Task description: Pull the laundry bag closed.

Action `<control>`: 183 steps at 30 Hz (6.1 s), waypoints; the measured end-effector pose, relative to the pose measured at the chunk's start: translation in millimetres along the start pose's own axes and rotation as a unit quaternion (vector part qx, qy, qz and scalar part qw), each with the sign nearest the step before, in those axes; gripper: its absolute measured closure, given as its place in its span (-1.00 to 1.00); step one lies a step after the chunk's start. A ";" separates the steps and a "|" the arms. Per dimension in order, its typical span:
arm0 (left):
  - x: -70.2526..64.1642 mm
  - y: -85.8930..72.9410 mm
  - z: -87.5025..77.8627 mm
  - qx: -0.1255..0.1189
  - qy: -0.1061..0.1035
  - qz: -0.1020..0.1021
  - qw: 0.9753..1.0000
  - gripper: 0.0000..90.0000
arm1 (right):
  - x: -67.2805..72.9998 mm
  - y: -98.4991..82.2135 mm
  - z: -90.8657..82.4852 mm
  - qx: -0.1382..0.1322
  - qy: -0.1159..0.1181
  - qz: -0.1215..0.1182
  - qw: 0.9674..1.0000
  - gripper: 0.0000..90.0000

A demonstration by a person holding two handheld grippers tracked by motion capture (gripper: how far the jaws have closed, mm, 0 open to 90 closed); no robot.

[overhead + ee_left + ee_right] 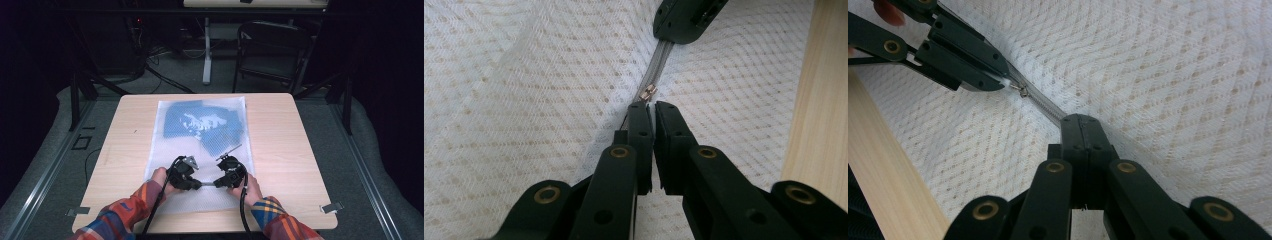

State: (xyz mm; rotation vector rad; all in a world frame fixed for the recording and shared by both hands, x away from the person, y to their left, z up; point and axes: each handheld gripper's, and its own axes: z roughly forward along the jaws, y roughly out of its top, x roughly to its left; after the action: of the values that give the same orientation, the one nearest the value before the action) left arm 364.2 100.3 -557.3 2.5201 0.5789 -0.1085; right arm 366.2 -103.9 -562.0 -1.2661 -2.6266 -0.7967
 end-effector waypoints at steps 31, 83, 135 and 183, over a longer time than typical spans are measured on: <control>9.8 -20.6 -16.8 0.004 0.002 -0.032 0.999 0.93 | -0.1 0.3 -0.2 0.002 0.001 -0.002 1.000 1.00; 26.6 -64.2 -55.3 0.003 0.031 -0.086 0.996 0.93 | 1.8 0.2 0.1 0.000 -0.005 -0.017 1.000 1.00; 28.2 -75.3 -61.8 0.012 0.025 -0.100 0.995 0.92 | 17.5 12.6 4.0 -0.006 0.017 -0.026 0.999 1.00; 32.2 -94.4 -81.6 0.007 0.049 -0.122 0.991 0.93 | 20.8 13.4 16.9 0.009 0.024 -0.039 0.999 1.00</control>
State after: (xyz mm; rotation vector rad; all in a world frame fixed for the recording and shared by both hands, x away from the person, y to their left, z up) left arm 349.8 227.3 -541.1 2.4695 0.9275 -0.0776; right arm 364.9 -74.0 -564.3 -1.1308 -2.6528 -0.8020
